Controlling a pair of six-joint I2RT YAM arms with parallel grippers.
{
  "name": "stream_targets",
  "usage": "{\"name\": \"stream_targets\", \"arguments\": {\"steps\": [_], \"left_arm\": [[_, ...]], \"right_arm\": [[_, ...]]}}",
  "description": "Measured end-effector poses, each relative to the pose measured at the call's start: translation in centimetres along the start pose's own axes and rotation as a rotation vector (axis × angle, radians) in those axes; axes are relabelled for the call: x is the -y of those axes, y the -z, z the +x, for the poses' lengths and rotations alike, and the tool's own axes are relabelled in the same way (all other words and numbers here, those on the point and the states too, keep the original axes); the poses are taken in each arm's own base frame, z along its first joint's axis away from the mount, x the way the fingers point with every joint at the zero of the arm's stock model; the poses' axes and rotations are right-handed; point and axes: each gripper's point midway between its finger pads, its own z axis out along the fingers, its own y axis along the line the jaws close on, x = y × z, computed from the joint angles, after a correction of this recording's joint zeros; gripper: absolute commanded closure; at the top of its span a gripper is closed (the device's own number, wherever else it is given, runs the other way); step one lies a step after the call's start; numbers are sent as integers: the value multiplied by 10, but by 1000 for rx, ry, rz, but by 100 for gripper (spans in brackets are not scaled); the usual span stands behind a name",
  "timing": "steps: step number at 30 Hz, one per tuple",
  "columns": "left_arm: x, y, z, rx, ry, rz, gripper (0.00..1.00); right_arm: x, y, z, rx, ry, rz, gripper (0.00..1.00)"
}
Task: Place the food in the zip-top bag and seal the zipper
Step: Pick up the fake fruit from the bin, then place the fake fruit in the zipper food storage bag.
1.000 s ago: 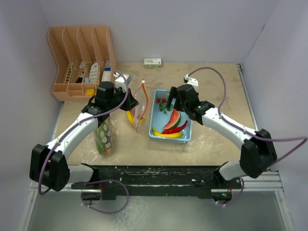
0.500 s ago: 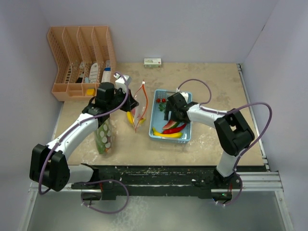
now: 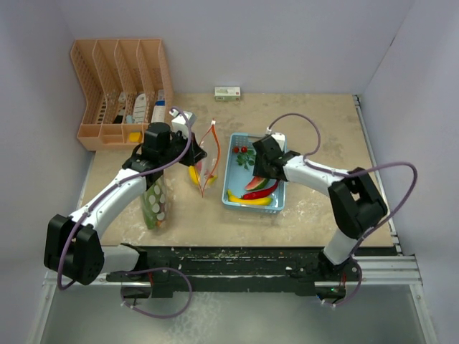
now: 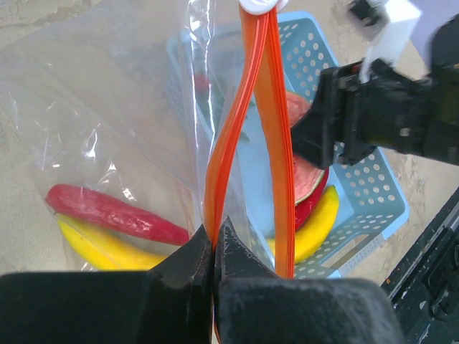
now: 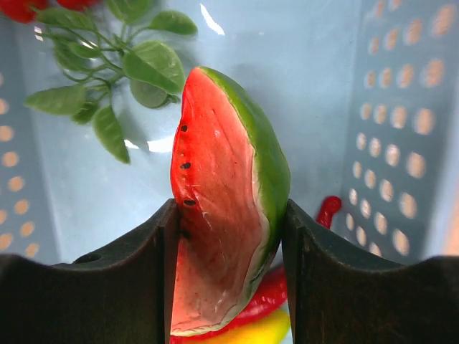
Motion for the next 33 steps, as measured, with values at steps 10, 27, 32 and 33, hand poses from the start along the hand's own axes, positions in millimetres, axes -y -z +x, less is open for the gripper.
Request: {"name": "stream_targets", "arguments": {"steps": [10,27,32,33], "left_arm": [[-1,0,0,1,0,-4,100],[0,0,0,0,0,-1,100],[2,0,1,-3,0,13,100],[3,0,1,-5,0,17,100]], "right_arm": [[-29,122,-78,329,-8,-239,85],[-179,227,-74,594,173,-1135,83],[-200,217,-58,547,191,-1245,81],[-202,218,-57,545,187,-1261,81]]}}
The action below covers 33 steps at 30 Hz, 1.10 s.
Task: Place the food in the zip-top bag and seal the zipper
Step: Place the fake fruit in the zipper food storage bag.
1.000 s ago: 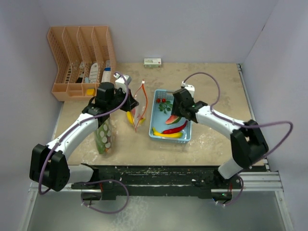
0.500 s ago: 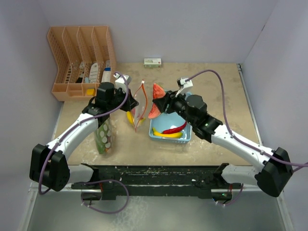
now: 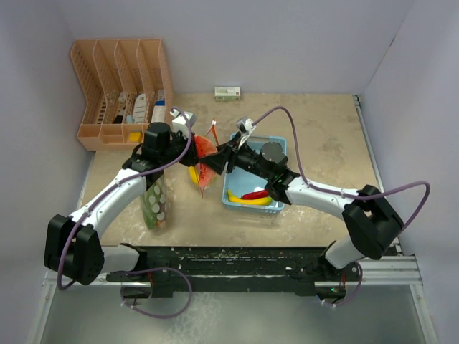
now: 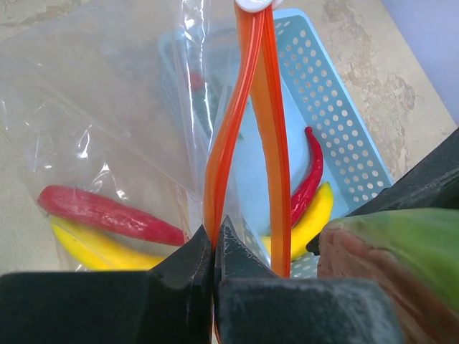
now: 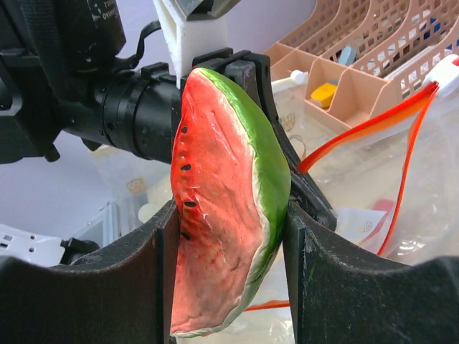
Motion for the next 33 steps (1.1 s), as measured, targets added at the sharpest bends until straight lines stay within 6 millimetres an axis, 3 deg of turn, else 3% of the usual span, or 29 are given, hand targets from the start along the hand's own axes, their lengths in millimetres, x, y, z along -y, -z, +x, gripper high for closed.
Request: {"name": "stream_targets", "arguments": {"steps": [8,11,15,21,25,30,33], "left_arm": [[15,12,-11,33,-1,48,100],[23,21,-19,62,-10,65,100],[19,25,-18,59,12,47,100],[13,26,-14,44,32,17,100],[5,26,-15,50,36,-17,100],[27,26,-10,25,35,76,100],[31,26,-10,22,34,98,100]], "right_arm": [[12,-4,-8,98,-30,39,83],[25,-9,6,89,-50,70,84],[37,-14,21,75,-66,82,84],[47,-16,24,69,-76,145,85],[73,-17,19,69,-57,299,84],[118,-16,21,15,-2,545,83],[131,-11,29,-30,36,622,78]]}}
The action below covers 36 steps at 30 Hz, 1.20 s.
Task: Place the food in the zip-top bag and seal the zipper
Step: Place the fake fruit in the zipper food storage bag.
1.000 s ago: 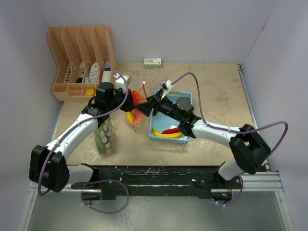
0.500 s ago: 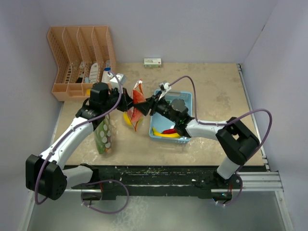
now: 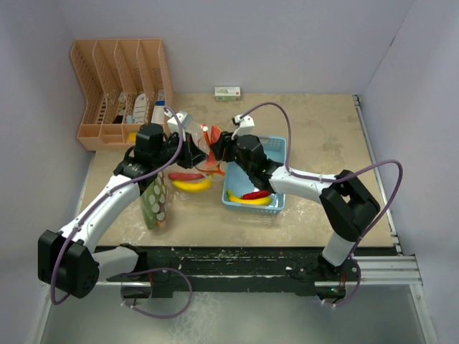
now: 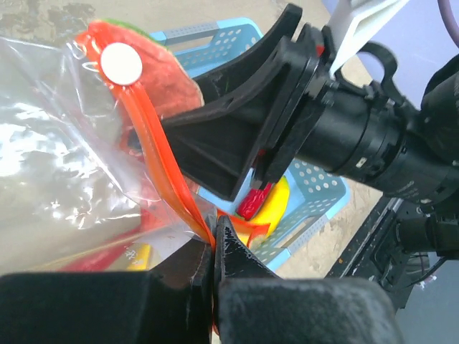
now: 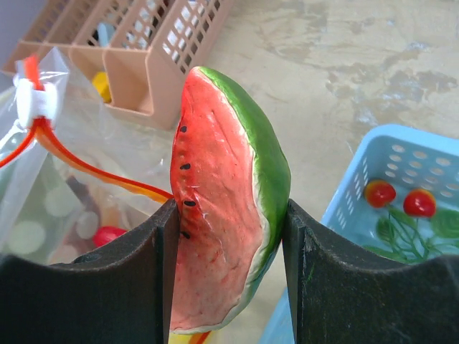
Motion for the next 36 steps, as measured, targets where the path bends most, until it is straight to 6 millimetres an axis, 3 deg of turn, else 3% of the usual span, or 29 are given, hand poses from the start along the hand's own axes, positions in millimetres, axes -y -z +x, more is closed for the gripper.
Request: {"name": "stream_targets", "arguments": {"steps": [3,9,15,20,29,36], "left_arm": [[2,0,0,0,4,9,100],[-1,-4,7,-31,19,13,100],[-2,-10,11,-44,24,22,100],[-6,-11,11,-41,24,2,100],[-7,-11,0,-27,9,-16,100],[-3,-10,-14,3,-9,-14,100]], "right_arm": [[0,3,10,-26,60,40,73],[-36,24,29,-48,178,29,70],[-31,51,13,-20,194,68,70],[-29,60,10,-13,193,95,69],[-38,84,36,-68,210,-26,33],[-66,94,29,-76,214,-172,24]]}}
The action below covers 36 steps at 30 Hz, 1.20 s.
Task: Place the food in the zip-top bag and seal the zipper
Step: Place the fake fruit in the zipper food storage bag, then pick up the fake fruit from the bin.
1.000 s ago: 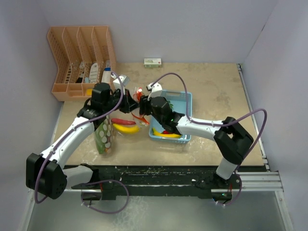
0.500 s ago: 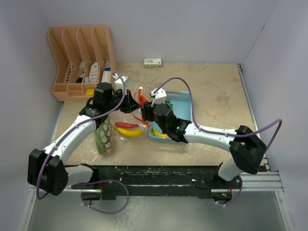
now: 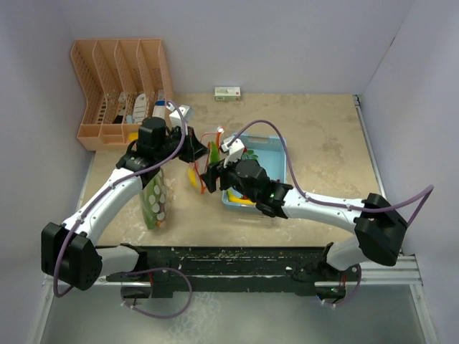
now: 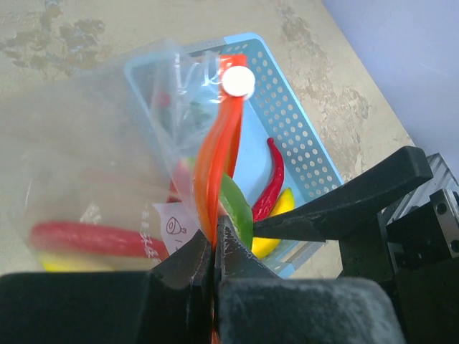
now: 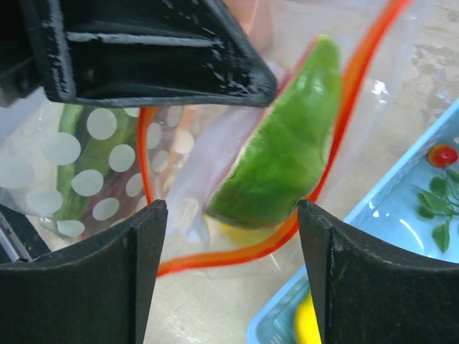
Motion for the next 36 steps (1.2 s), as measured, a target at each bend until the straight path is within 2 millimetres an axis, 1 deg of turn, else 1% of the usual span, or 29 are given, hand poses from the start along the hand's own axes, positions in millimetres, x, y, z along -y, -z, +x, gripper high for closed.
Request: {"name": "stream_targets", "arguments": {"steps": [4,7,9,11,15,17,19,22,24,27,29,32,36], "left_arm": [[0,0,-2,7,-1,2,100],[0,1,-2,7,-2,-1,100],[0,2,-3,11,-8,-6,100],[0,4,-4,18,-13,-13,100],[-2,4,-5,22,-22,-26,100],[-3,5,-4,19,-22,-30,100],[-3,5,-3,17,-26,-31,100],[-3,6,-4,17,-27,-32,100],[-3,7,-3,17,-27,-33,100],[-3,8,-3,16,-26,-35,100],[-3,8,-3,15,-26,-35,100],[-3,8,-3,15,-26,-35,100],[-3,8,-3,15,-25,-35,100]], "right_arm": [[-8,-7,-5,-12,2,-18,17],[-5,-5,-7,-12,4,-5,15],[-1,-1,-12,-1,6,17,15],[6,7,-22,25,6,52,16],[22,26,-52,93,-19,120,21],[32,31,-61,109,-43,138,24],[48,32,-65,108,-71,155,27],[62,24,-57,66,-100,135,30],[63,17,-45,22,-110,108,30],[52,8,-23,-49,-120,44,30],[45,4,-13,-82,-129,8,30],[38,3,-7,-105,-138,-30,32],[35,-4,-4,-113,-145,-41,42]]}}
